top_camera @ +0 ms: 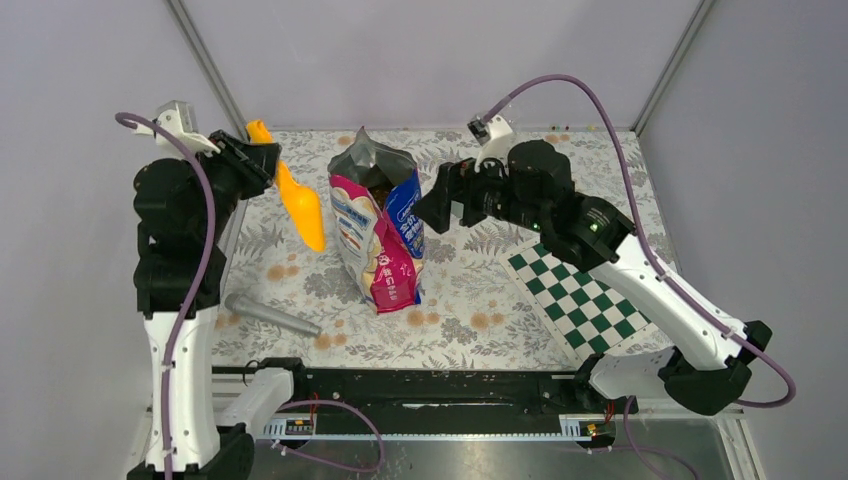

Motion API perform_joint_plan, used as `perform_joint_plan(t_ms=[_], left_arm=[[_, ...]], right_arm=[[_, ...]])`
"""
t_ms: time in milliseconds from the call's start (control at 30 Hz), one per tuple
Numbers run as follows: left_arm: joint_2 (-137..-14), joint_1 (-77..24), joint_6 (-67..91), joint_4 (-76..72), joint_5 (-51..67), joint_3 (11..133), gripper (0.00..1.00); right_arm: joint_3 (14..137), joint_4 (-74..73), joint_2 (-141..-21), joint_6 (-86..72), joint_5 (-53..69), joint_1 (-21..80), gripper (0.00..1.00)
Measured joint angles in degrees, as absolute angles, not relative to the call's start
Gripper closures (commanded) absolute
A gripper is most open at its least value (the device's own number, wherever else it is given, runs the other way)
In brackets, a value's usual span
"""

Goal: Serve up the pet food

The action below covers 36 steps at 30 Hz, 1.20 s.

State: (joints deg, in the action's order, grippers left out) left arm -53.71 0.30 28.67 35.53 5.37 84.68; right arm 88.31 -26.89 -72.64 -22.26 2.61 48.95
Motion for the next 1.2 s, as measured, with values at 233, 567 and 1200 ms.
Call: perform_joint_plan(t_ms=[233, 567, 1200], left_arm=[[-49.0, -5.0, 27.4, 23.7, 25.4, 80.3, 1.00], [-48.5, -14.3, 30.6, 10.9, 31.0, 75.5, 1.00], [-51.7, -19.4, 33.9, 9.3, 25.1, 75.4, 0.40]], right_arm=[[92.1, -18.1, -77.6, -21.8, 16.0, 49.5, 0.02], [92.9, -8.7, -79.9, -20.2, 17.2, 53.7, 0.03], [101.3, -7.1, -88.7, -15.7, -0.5, 61.1, 0.96]])
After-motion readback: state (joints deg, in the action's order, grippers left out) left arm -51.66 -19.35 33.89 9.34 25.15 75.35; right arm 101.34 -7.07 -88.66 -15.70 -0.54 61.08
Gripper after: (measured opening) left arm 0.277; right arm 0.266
